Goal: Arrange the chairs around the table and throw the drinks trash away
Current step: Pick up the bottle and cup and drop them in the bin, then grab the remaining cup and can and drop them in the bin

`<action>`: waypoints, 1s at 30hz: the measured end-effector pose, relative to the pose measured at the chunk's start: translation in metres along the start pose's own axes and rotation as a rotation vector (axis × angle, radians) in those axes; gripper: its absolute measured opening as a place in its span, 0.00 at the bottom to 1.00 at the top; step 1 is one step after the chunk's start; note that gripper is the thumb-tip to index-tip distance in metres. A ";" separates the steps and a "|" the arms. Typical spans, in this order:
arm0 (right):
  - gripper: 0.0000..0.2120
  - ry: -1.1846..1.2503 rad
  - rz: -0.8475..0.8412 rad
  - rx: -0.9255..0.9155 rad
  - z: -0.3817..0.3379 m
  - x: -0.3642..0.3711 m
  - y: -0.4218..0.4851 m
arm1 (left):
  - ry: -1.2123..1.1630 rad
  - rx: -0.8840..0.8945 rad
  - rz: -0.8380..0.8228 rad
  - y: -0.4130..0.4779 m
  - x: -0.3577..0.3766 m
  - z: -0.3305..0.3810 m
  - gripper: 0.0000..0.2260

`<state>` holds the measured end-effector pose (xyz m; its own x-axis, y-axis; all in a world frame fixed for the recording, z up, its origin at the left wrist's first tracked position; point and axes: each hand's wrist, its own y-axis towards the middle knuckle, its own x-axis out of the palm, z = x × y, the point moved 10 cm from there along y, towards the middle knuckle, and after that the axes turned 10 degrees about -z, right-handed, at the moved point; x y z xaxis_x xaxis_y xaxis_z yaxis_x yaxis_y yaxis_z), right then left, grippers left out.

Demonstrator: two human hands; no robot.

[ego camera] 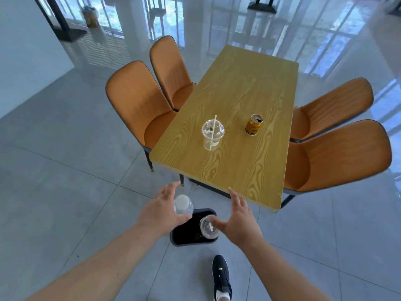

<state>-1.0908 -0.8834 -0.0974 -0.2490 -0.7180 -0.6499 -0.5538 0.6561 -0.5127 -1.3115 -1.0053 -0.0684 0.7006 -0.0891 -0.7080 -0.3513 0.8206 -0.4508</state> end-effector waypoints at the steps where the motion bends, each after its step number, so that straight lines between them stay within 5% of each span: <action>1: 0.53 0.000 0.003 -0.001 0.002 0.000 -0.002 | 0.006 -0.002 -0.003 -0.001 0.001 0.000 0.45; 14: 0.38 -0.172 0.188 -0.151 -0.010 -0.140 0.049 | 0.016 0.009 0.102 0.081 -0.034 0.070 0.41; 22: 0.39 -0.166 0.192 -0.178 0.007 -0.264 0.204 | 0.031 -0.152 0.242 0.213 -0.076 0.108 0.50; 30: 0.45 -0.285 0.085 -0.073 0.030 -0.307 0.334 | 0.126 -0.255 0.141 0.289 -0.070 0.124 0.60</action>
<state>-1.1759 -0.4368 -0.0857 -0.0694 -0.5601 -0.8255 -0.5983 0.6855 -0.4149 -1.3850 -0.6925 -0.0819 0.5573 -0.0672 -0.8276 -0.5950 0.6629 -0.4545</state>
